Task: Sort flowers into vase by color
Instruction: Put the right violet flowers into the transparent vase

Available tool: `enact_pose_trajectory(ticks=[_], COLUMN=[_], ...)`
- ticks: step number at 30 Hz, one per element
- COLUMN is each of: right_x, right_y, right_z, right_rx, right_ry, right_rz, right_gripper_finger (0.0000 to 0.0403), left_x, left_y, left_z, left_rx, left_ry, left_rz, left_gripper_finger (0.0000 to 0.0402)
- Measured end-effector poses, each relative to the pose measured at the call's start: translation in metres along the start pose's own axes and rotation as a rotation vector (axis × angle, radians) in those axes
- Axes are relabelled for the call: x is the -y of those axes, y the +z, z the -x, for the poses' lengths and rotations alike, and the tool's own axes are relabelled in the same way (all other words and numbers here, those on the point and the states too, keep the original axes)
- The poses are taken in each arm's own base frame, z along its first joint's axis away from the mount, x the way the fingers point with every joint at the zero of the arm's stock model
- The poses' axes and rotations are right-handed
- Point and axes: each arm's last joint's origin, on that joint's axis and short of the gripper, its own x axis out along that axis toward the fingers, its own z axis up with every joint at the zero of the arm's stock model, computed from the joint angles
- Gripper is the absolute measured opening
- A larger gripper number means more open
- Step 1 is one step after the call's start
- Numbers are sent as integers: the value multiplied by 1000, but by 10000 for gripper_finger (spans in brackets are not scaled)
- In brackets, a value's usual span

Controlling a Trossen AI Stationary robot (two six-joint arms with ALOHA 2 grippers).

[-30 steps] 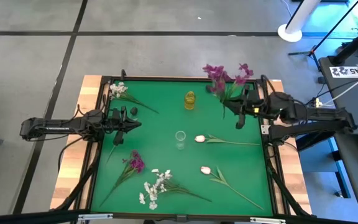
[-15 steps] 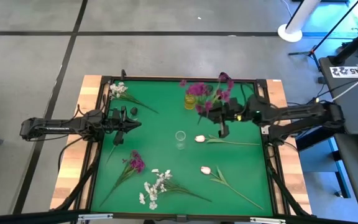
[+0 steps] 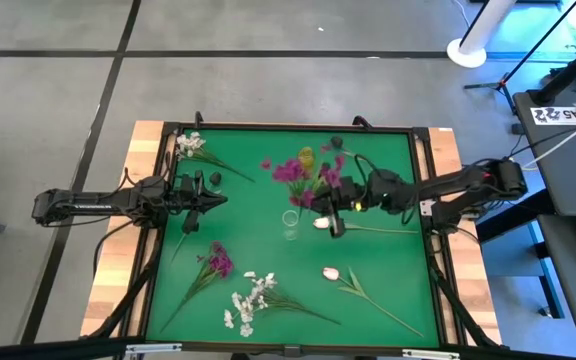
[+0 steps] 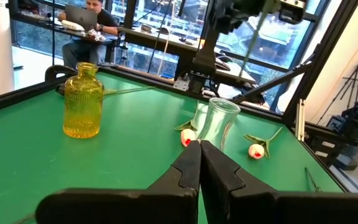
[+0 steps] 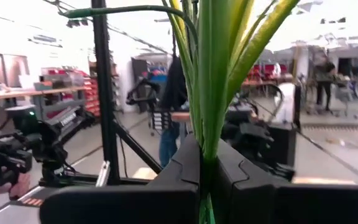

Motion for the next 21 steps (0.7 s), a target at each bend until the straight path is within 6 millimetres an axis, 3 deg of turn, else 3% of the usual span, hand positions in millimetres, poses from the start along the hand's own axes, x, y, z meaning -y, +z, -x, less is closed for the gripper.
enact_pose_trajectory(ticks=[16,21], right_x=[1,1], right_y=[-44,-46], right_z=[-13,-14], right_rx=[-57,-59], right_ry=[-32,-33], right_rz=[52,53], right_gripper_finger=[6,6], left_x=[0,0], left_y=[0,0], left_z=[0,0], left_rx=[0,0], left_ry=[0,-1], left_rz=[4,25], left_gripper_finger=[0,0])
